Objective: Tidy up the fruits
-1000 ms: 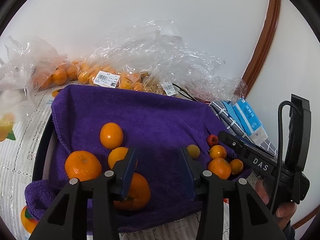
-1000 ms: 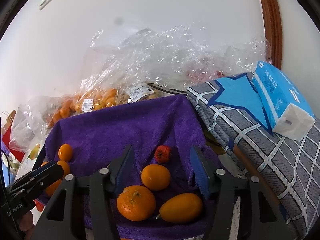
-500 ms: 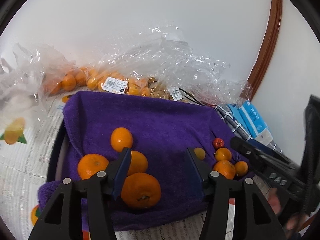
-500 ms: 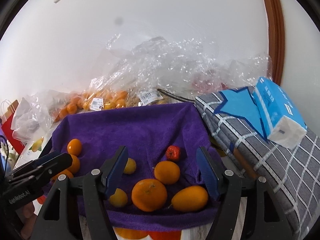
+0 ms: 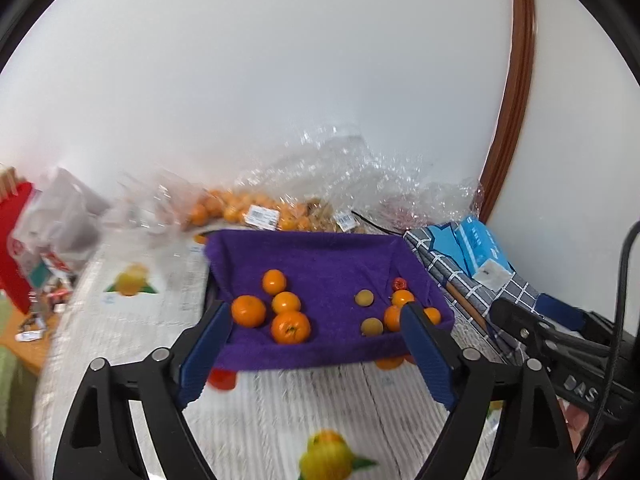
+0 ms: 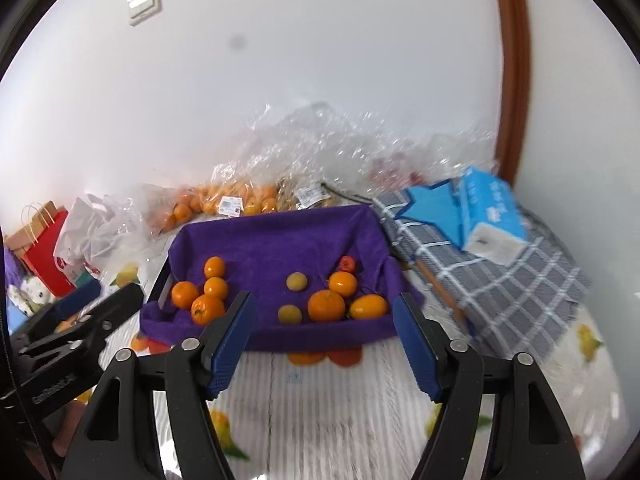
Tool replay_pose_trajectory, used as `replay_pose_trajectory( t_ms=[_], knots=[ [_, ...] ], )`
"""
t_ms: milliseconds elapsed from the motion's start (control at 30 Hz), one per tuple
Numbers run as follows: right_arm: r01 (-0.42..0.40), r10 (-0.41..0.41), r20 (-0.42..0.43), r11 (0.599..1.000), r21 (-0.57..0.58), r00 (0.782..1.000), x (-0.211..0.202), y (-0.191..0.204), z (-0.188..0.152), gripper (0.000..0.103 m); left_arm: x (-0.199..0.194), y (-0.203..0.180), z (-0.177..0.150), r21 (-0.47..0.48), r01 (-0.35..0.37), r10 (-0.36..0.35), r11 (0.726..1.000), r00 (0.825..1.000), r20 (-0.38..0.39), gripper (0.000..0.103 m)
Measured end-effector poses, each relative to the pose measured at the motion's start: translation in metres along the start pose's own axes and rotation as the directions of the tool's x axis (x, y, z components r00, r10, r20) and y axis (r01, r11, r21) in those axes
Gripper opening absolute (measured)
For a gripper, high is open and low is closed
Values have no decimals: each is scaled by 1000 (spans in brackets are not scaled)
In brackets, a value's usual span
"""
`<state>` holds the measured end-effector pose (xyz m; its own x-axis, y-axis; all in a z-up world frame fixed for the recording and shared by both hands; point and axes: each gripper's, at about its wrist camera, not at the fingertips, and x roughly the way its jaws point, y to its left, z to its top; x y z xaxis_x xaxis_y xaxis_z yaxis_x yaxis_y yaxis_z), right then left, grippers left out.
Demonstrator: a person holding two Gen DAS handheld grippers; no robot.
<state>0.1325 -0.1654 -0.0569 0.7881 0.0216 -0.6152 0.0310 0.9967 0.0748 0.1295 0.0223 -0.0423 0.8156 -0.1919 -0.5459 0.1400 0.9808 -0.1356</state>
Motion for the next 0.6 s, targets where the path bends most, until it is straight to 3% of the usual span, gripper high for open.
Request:
replay_pose_trajectory(
  t_ms=[200,400,600],
  knots=[
    [2,1,106,1000,-27,994,-75,8,-15,100,-54,0,-9,-7,-37,37,999,999,4,88],
    [-21,21,85,1000,11,996,-110,-1,-30,102,-92,-2,-15,-34,-31,32,999,999,25,88],
    [-26,25,74,999,17,997,-125,-5,-41,102,-104,-10,-18,-21,-44,44,999,999,31,88]
  ],
)
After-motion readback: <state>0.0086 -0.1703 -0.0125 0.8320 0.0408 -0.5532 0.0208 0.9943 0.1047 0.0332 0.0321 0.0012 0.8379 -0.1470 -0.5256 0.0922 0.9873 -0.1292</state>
